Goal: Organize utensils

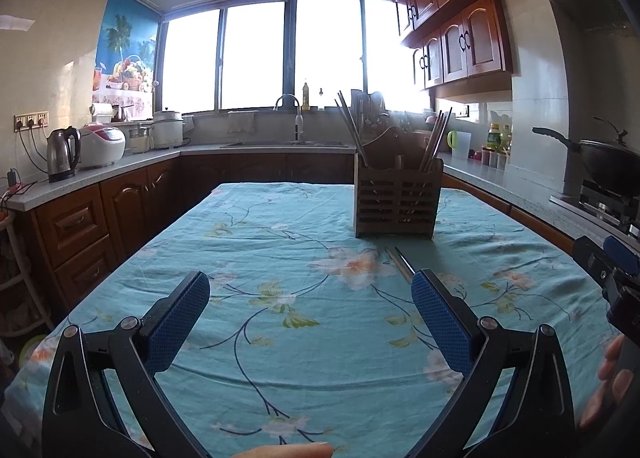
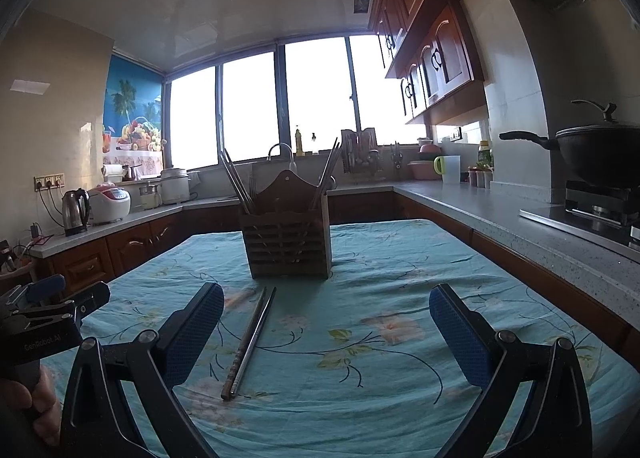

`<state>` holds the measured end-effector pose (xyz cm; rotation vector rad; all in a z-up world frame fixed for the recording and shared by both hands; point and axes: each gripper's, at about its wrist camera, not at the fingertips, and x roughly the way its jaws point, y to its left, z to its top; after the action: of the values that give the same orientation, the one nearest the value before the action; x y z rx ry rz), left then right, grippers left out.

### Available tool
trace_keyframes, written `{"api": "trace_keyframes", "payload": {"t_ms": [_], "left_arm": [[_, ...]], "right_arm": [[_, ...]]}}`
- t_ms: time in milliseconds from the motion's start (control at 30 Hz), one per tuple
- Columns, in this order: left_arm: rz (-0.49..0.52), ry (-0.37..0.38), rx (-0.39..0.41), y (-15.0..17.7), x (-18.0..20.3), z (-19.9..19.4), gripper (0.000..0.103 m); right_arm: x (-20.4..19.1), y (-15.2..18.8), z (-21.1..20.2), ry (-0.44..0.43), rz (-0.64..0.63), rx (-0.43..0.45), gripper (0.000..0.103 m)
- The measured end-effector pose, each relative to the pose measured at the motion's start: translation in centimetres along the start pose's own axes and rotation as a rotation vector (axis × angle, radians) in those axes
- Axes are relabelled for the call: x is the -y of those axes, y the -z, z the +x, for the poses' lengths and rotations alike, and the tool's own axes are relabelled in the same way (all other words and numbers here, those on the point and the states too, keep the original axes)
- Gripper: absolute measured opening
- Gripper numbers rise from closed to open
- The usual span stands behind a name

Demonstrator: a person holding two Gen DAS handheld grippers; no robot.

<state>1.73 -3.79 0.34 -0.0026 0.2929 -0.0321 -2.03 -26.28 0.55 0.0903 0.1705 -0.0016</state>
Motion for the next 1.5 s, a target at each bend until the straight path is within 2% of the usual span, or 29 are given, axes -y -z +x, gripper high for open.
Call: {"api": "trace_keyframes", "payload": {"t_ms": [1500], "left_arm": [[0.005,0.012,-0.012,0.09,0.38,0.02,0.103]], "right_arm": [[-0.23,-0.24,-0.06,-0.005,0.012,0.005,0.103]]}}
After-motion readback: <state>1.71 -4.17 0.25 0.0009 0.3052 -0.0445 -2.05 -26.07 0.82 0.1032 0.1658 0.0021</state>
